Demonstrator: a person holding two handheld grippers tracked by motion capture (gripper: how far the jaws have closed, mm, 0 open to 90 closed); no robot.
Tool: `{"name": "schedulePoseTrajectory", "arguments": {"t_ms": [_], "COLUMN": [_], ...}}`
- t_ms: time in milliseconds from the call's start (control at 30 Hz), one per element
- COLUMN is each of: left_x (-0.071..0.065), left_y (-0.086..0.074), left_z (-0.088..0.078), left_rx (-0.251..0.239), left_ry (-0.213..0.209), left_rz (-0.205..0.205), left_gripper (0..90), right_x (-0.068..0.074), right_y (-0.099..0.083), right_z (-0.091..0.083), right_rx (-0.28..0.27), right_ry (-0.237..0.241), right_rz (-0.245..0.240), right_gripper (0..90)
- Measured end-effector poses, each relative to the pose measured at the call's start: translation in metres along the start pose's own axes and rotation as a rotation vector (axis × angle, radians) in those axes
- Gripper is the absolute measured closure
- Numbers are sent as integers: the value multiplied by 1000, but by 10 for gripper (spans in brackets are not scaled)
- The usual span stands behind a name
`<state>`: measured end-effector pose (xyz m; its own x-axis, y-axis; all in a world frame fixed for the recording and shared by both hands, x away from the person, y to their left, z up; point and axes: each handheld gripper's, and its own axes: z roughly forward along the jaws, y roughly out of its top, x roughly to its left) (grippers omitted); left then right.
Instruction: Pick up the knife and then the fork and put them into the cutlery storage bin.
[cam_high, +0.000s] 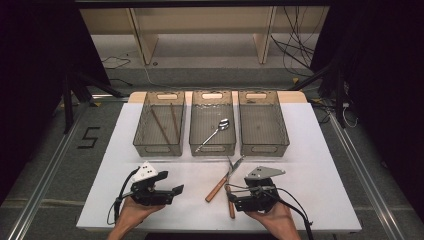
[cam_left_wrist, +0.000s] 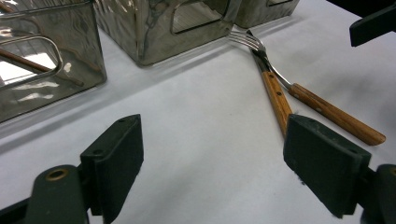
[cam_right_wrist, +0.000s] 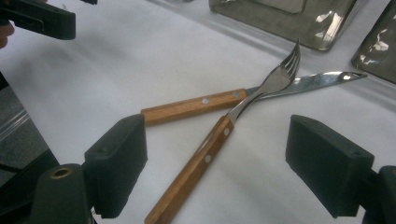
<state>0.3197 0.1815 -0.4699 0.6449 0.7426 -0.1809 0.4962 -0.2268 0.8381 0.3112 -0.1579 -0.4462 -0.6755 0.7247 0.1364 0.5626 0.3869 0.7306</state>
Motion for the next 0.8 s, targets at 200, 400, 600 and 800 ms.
{"name": "schedulePoseTrajectory", "arguments": {"t_ms": [200,400,600,800], "left_x": [-1,-2,-3,-4], "left_y": [-4,-9,-9,-10], "left_z": [-1,-1,-3,-3], "left_rx": [-22,-11,-16,-17], "left_ry": [-5,21,21,19], "left_rz": [-10,22,19,22], "left_gripper": [195,194,194,194], "right_x": [1,6,13,19], "right_y": [-1,0,2,3], "right_z": [6,15,30,44], "right_rx": [38,105,170,227], "right_ry": [-20,-37,-58,-110], "right_rz": [0,-10,-24,-58], "right_gripper": [228,251,290,368]}}
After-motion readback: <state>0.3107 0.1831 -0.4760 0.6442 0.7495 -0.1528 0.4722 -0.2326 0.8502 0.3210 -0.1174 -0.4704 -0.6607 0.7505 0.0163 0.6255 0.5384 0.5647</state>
